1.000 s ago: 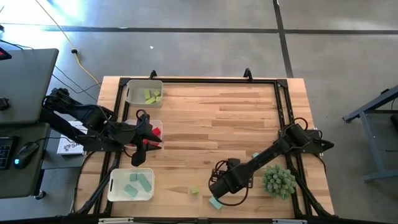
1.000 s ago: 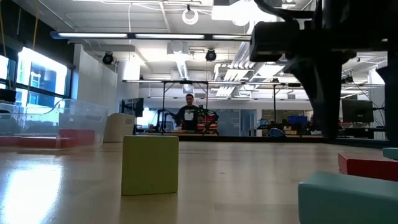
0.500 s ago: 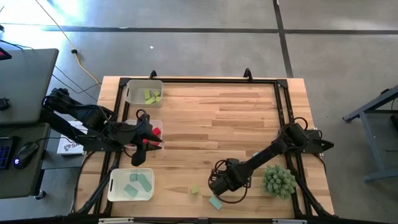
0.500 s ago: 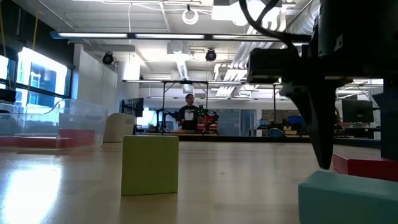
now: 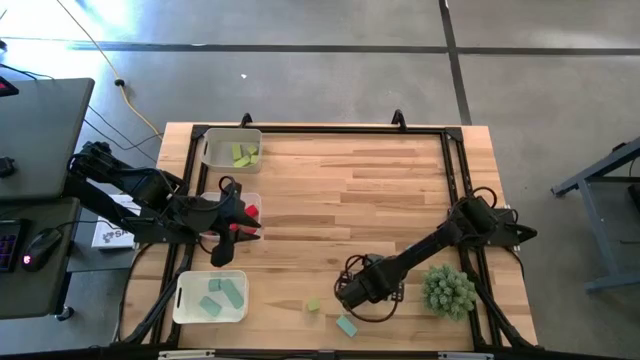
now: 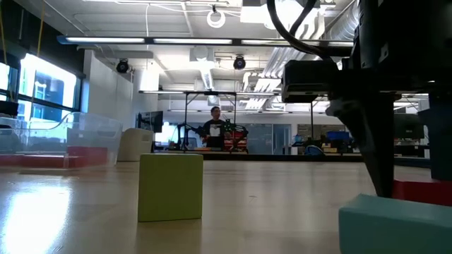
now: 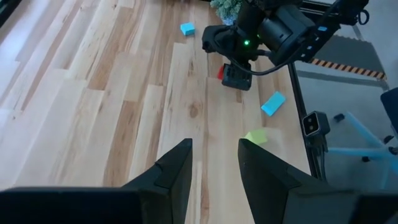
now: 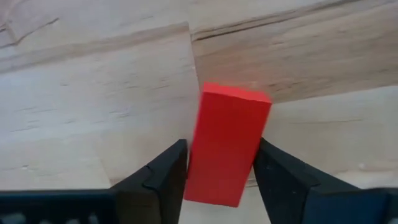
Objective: Sort & place blocks by color
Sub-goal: Put the red block into the transparent bin
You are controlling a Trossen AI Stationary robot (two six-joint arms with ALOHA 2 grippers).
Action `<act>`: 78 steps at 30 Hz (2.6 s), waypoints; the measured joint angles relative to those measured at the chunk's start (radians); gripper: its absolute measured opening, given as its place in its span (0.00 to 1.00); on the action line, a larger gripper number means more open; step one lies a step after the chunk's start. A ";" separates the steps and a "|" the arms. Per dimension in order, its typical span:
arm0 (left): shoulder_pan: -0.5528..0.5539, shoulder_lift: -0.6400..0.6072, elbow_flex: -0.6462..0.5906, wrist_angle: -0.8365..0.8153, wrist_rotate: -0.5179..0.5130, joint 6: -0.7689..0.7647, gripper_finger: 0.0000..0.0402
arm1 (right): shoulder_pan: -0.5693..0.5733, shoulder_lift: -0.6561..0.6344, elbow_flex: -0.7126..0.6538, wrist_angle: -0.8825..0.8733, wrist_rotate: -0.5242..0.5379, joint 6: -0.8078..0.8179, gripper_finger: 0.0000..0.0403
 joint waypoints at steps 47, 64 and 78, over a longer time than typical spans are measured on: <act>0.301 0.045 -0.001 0.234 0.075 0.322 0.29 | -0.352 -0.330 0.007 0.240 0.061 -1.271 0.27; 0.310 0.124 0.000 0.365 0.072 0.514 0.29 | -0.553 -0.341 0.007 0.316 -0.385 -1.732 0.27; 0.325 0.191 0.000 0.357 0.068 0.454 0.41 | -0.675 -0.341 0.007 0.335 -0.707 -1.910 0.27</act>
